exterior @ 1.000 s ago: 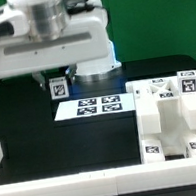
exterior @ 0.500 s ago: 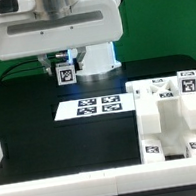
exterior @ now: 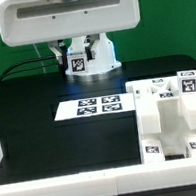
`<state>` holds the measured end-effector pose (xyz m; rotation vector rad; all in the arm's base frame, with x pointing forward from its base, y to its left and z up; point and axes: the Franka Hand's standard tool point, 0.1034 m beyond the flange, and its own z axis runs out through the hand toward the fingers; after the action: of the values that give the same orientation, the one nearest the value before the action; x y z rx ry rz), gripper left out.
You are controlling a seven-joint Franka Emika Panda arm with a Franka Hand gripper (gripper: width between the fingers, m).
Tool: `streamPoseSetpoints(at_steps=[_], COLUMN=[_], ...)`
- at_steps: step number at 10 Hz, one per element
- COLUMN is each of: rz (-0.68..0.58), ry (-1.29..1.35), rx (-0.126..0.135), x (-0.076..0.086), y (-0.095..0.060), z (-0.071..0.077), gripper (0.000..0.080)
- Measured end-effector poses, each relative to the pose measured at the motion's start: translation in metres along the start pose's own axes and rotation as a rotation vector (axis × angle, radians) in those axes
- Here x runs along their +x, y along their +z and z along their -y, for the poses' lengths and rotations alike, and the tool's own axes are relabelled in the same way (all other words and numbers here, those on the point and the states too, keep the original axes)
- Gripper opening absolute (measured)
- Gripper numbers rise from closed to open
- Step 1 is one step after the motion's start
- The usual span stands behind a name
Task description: Assemble chair
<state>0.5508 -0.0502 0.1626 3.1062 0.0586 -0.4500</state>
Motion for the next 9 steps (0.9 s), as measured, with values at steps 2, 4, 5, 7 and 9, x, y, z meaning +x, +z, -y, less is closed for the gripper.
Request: streamPoseSetpoints(at_steps=[2,4,5,7,9], rz=[0.000,-0.003,0.002,0.003,0.002], ry=[0.005,0.013,0.009,0.011,0.014], rx=[-0.003,-0.010,-0.011,-0.011,-0.013], x=[0.001,0.011,0.015,0.016,0.016], y=[0.000,-0.014,-0.024,-0.024,-0.024], z=[0.001,0.025,0.036,0.034,0.036], gripper=[0.0284,0.0284,0.0284,0.0284,0.0284])
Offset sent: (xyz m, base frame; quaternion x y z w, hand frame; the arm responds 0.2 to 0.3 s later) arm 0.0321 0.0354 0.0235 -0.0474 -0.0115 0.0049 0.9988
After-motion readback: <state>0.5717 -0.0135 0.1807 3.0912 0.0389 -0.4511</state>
